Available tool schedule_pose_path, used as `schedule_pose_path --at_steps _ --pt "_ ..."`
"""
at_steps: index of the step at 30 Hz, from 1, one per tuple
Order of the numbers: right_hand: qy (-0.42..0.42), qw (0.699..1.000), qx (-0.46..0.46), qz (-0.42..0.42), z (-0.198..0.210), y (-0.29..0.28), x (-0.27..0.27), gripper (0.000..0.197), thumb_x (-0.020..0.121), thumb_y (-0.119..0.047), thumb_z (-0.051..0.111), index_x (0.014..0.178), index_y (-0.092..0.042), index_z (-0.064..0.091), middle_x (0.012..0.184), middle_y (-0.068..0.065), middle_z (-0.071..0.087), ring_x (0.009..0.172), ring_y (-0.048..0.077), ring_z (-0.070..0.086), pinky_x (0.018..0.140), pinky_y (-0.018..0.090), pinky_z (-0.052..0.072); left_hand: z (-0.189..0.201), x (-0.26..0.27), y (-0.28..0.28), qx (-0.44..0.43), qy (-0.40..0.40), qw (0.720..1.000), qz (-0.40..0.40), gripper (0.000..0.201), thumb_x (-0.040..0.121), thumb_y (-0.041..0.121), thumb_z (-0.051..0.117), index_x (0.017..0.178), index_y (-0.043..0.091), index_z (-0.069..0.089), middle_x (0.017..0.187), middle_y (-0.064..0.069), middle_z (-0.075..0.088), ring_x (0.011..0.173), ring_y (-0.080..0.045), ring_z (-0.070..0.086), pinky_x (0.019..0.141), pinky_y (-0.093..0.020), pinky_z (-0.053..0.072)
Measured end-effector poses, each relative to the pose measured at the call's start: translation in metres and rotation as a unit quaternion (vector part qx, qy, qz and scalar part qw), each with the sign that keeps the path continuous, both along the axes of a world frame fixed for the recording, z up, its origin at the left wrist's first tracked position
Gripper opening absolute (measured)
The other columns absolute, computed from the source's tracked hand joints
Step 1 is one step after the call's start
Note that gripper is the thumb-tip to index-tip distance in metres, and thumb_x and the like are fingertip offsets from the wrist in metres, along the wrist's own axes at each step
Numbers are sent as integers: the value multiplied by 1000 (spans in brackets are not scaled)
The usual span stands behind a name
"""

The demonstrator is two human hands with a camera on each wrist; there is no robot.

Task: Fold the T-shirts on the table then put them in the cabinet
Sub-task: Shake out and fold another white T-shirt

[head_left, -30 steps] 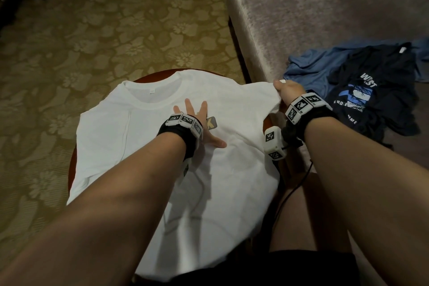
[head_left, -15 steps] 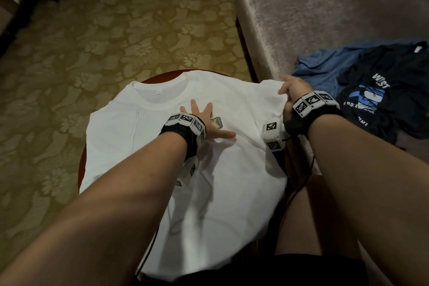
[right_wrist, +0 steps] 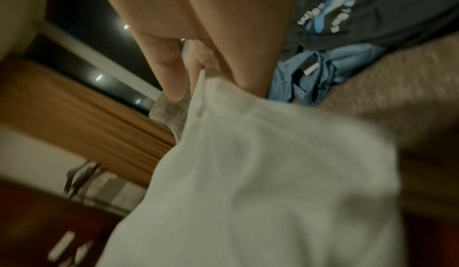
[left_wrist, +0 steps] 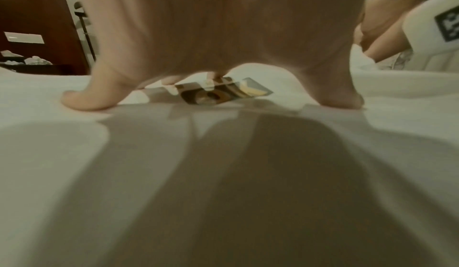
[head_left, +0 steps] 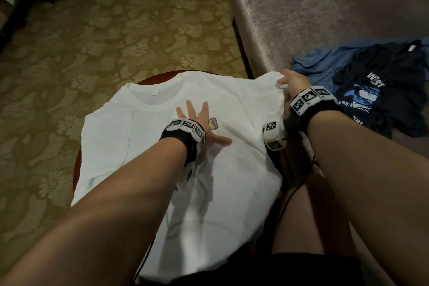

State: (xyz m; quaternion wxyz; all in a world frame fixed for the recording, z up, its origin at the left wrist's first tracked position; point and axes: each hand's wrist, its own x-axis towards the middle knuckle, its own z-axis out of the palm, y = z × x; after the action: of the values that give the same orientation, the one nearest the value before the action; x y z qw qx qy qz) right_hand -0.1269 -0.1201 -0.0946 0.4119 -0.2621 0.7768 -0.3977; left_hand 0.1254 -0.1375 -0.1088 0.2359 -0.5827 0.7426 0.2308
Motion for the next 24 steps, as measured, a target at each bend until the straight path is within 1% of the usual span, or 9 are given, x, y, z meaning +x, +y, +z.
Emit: schedule_pose_path --at_steps 2,6,8,11,13,15,17,20,24 --pt "120 989 64 49 3 -1 -1 41 93 7 39 133 5 49 145 18 40 132 32 40 106 34 37 -3 0 0 0 5 1000 7 139 50 83 67 148 35 -20 155 -8 -30 141 -42 -22 114 -61 7" --pt "280 945 78 151 28 6 19 31 97 -5 44 122 -2 61 129 14 52 125 28 45 98 31 39 -8 2 -4 4 30 999 26 140 47 87 63 148 34 -20 155 -6 -29 141 -39 -24 112 -66 5" --pt "245 956 71 144 44 5 38 32 97 -11 45 125 -4 58 106 4 58 119 27 50 84 23 43 -7 4 -4 -12 47 998 42 130 58 81 63 149 32 -15 157 -5 -24 143 -37 -22 112 -66 4" --pt "119 987 17 105 63 -6 73 38 97 -12 44 132 -1 51 73 -7 39 72 12 50 59 13 36 -4 15 -8 -66 74 991 86 97 79 60 59 151 25 5 160 -8 2 146 -35 -3 114 -59 12" --pt "14 991 -1 136 77 -7 107 38 97 -9 46 134 -4 47 80 -3 47 68 9 51 67 19 45 5 28 -12 -102 115 981 123 70 89 43 52 145 14 23 150 -14 31 139 -36 26 112 -49 27" --pt "-104 976 18 188 93 -2 137 32 97 -9 48 128 -13 47 100 5 57 80 22 63 81 32 52 15 41 -12 -120 164 967 157 50 97 26 45 141 6 33 139 -17 47 127 -36 45 102 -41 38" --pt "-98 973 18 209 99 -5 148 20 98 -12 45 118 -17 49 99 8 63 80 26 66 80 34 53 22 52 -12 -120 196 955 190 46 100 18 38 144 5 31 138 -19 48 126 -36 47 99 -37 39" --pt "4 991 -4 136 85 -12 134 10 96 -10 47 102 -9 55 85 12 68 56 17 62 56 27 52 23 65 -11 -107 233 940 227 50 101 21 35 149 13 26 142 -16 45 130 -34 43 102 -35 36" --pt "152 970 57 179 47 -6 106 5 91 -13 55 95 -12 58 87 9 65 65 16 62 50 18 52 19 64 -9 -76 301 926 214 49 98 27 47 145 20 36 140 -9 50 126 -27 48 102 -31 37"
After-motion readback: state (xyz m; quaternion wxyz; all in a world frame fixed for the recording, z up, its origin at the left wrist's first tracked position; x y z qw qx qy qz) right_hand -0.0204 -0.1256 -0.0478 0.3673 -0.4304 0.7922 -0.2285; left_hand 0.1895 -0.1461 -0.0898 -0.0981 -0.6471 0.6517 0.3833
